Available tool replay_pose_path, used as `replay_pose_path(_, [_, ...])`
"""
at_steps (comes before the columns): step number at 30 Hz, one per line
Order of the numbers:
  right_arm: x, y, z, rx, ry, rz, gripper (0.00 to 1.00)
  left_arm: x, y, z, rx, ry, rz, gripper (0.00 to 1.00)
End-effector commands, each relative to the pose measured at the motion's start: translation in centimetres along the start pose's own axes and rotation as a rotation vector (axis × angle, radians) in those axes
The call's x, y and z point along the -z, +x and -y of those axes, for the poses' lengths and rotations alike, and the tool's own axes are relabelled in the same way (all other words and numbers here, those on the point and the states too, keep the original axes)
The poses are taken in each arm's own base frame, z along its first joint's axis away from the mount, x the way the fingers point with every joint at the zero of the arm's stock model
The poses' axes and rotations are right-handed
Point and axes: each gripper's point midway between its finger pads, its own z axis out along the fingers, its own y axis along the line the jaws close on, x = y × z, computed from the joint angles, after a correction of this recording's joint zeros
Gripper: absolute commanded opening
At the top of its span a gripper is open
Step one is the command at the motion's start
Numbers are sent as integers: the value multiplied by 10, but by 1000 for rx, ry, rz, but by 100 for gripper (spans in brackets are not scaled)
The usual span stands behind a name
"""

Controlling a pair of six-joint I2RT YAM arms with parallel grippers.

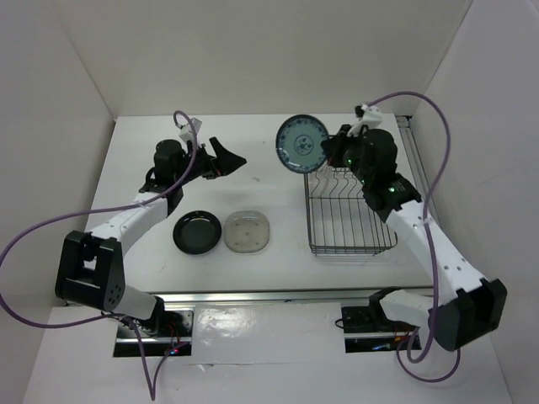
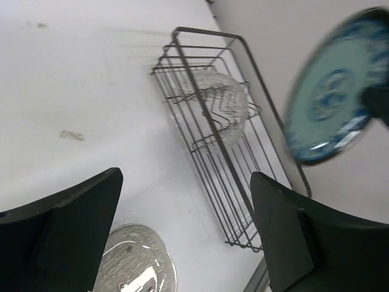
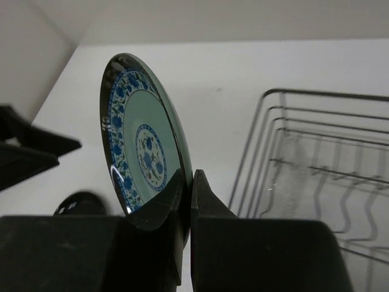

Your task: Load the plates into the dish rack

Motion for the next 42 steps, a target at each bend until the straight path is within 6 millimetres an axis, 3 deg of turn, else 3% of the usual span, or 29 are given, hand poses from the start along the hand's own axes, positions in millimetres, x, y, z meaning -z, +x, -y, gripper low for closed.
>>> replay_pose_path(1, [54,-77,45,-5,325,260,0,-11,0,-19,5,-146,-22,100])
replay_pose_path(2, [57,-75,56,2,389,260,0,-9,-3,-30,2,-213,-7,100])
replay_pose_path(4, [67,-73,80,5,543,248,0,-11,13,-43,19,-299,-54,100])
replay_pose_path(5, [70,-76,84,7,578,245,0,-8,4,-53,5,-367,-23,100])
replay_pose_path(6, [72,-72,95,22,637,231,0,-10,10,-58,7,-408,-36,100])
replay_pose_path(12, [69,-58,118,54,781,166,0,-1,19,-83,6,-621,-75,100])
replay_pose_path(18, [57,-33,136,95,869,77,0,0,17,-87,10,-657,-91,100])
replay_pose_path(25, [55,-29,147,102,895,80,0,-2,16,-84,10,-643,-90,100])
replay_pose_path(30, [43,-2,160,142,935,3,0,-3,19,-87,12,-648,-97,100])
replay_pose_path(37, [20,25,163,124,885,-38,0,0,12,-79,5,-631,-72,100])
replay_pose_path(42, [16,25,159,115,853,-36,0,0,12,-80,-4,-630,-75,100])
